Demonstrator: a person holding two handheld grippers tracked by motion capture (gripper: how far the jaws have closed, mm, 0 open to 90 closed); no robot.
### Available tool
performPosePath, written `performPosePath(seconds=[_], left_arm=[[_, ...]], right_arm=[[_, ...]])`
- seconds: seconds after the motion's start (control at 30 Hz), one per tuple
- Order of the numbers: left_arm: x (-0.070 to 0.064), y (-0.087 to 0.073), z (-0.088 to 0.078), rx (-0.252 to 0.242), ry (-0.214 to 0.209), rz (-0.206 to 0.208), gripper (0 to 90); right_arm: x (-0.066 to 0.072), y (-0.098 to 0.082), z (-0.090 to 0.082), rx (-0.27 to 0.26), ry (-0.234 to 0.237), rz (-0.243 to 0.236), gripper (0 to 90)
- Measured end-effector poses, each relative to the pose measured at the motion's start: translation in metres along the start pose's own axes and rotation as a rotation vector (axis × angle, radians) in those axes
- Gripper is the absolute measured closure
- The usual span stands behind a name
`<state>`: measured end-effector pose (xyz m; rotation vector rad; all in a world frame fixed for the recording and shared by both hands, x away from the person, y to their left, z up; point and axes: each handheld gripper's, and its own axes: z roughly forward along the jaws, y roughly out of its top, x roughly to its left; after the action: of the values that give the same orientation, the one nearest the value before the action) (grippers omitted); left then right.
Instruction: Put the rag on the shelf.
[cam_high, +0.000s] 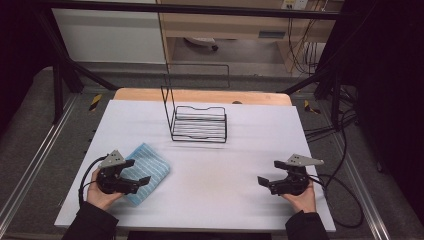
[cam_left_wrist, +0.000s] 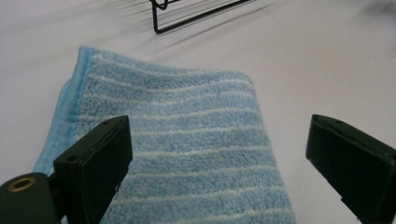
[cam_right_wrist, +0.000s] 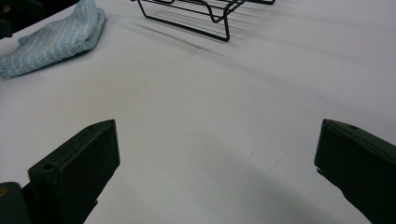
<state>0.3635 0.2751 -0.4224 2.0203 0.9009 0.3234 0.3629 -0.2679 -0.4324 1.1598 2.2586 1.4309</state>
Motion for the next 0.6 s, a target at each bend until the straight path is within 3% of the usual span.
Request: performPosePath(seconds=[0.6], left_arm=[[-0.0095, 0.0072, 0.0047, 0.019, 0.002, -0.002, 8.5]], right_arm=[[0.0005, -0.0001, 0.0008, 0.015, -0.010, 0.004, 0.7]])
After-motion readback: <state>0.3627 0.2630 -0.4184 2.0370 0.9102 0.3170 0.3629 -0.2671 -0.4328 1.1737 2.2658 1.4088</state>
